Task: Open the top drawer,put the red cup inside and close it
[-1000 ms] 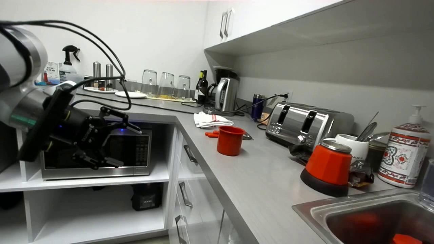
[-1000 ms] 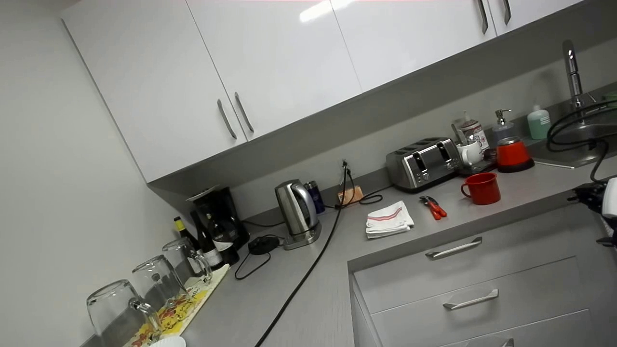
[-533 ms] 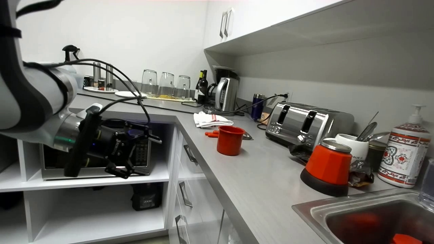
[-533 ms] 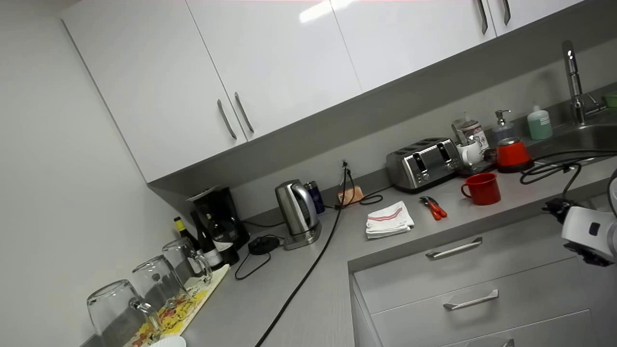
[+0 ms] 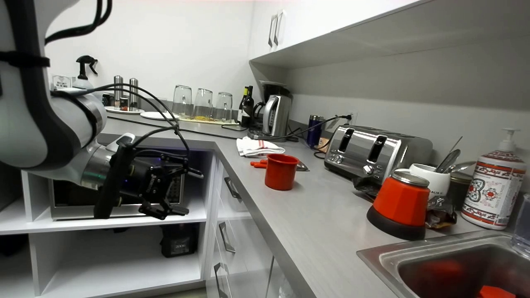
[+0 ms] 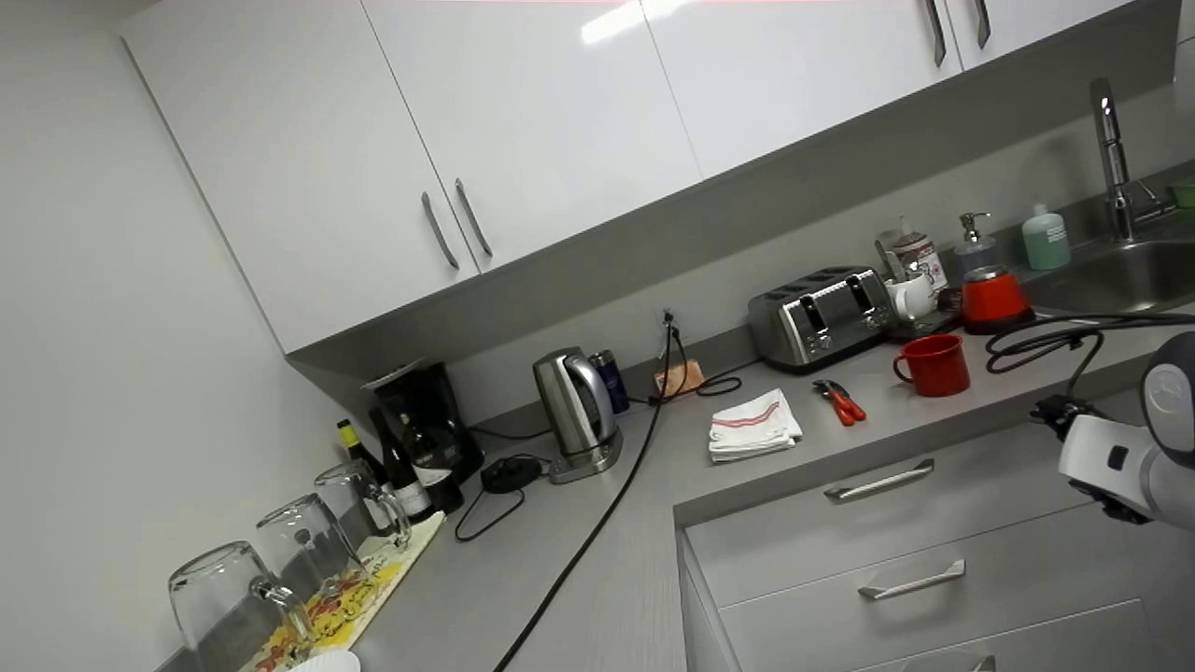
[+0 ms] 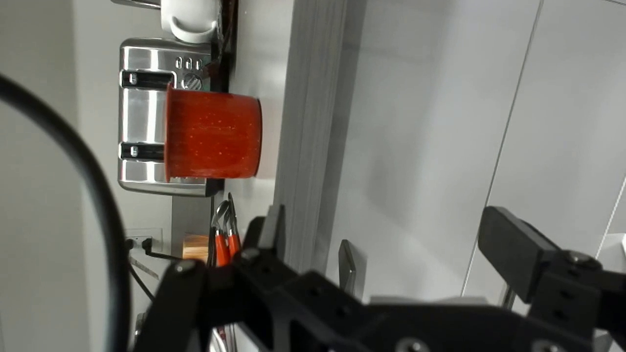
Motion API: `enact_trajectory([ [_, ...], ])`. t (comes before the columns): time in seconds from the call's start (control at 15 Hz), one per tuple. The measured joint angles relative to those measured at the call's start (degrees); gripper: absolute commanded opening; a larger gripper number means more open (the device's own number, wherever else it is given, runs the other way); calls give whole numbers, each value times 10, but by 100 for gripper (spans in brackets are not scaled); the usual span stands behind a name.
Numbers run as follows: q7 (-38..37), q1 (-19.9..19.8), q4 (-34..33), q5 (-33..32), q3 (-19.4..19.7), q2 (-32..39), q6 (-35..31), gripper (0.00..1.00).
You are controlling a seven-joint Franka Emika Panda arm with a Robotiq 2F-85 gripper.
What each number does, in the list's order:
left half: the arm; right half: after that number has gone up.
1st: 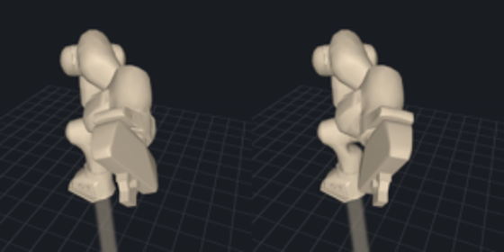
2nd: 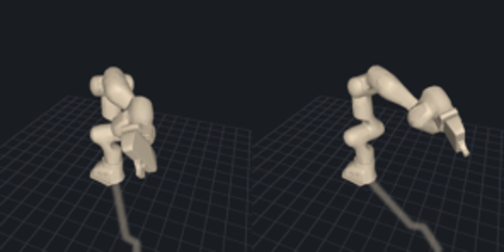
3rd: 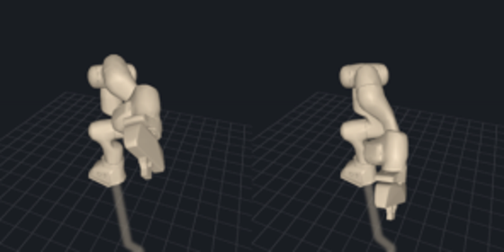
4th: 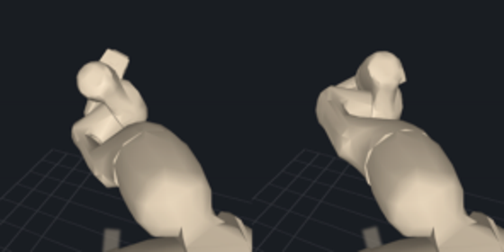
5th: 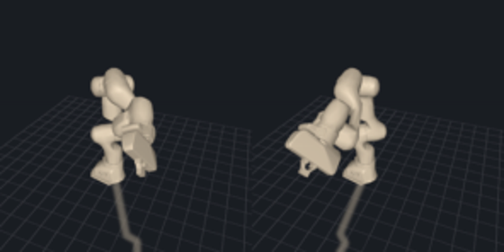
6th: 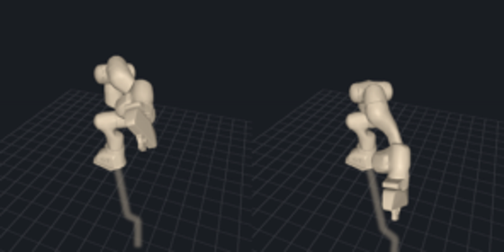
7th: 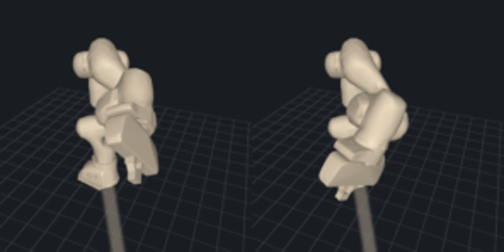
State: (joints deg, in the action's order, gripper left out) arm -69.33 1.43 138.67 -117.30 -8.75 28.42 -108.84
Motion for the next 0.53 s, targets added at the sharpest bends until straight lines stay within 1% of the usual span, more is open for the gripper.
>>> enact_trajectory([
  [0.07, 0, 0, 0, 0, 0, 1, 0, 100],
  [0.2, 0, 5, -2, 0, -2, 12, 20, 100],
  [0.53, -1, 44, -38, -3, -15, 78, 110, 100],
])
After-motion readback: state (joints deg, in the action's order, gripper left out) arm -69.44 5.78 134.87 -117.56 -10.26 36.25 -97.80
